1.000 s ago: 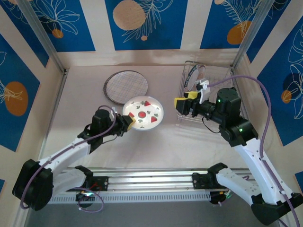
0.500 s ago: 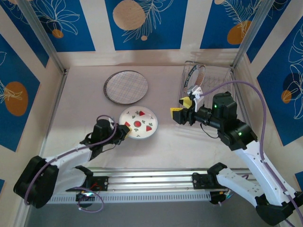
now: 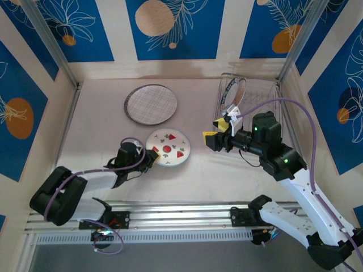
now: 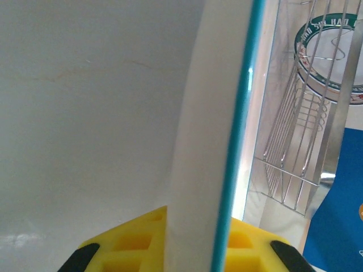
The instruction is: Unload the plates from the dish rack
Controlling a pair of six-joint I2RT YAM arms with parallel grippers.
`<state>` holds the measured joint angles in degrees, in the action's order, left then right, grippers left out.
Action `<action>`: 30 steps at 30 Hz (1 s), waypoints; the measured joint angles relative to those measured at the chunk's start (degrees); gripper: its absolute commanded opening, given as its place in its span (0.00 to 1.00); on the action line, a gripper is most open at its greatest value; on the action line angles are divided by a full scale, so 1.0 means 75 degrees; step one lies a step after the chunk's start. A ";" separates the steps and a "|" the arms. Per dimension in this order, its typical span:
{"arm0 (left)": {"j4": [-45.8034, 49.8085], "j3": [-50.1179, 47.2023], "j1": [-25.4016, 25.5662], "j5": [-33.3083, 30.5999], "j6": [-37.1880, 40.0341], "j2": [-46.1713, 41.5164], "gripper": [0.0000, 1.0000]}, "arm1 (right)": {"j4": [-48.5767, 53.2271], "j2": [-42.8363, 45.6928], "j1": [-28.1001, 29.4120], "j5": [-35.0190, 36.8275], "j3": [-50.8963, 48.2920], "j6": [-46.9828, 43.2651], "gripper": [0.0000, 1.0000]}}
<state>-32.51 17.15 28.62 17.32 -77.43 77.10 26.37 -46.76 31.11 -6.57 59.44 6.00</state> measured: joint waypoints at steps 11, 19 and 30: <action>-0.0425 0.0023 0.0000 0.0140 0.0195 0.0664 0.00 | 0.0003 -0.0090 0.0009 0.0055 0.0000 0.0000 0.69; -0.1037 0.0160 0.0000 0.0289 0.0201 0.1271 0.00 | 0.0012 -0.0154 0.0009 0.0055 0.0000 0.0003 0.69; -0.0682 0.0516 0.0000 0.0405 0.0417 0.1329 0.26 | 0.0038 -0.0154 0.0009 0.0058 0.0003 0.0003 0.70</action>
<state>-37.63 21.02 28.62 20.36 -74.30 87.07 26.65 -47.92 31.18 -6.13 59.46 6.02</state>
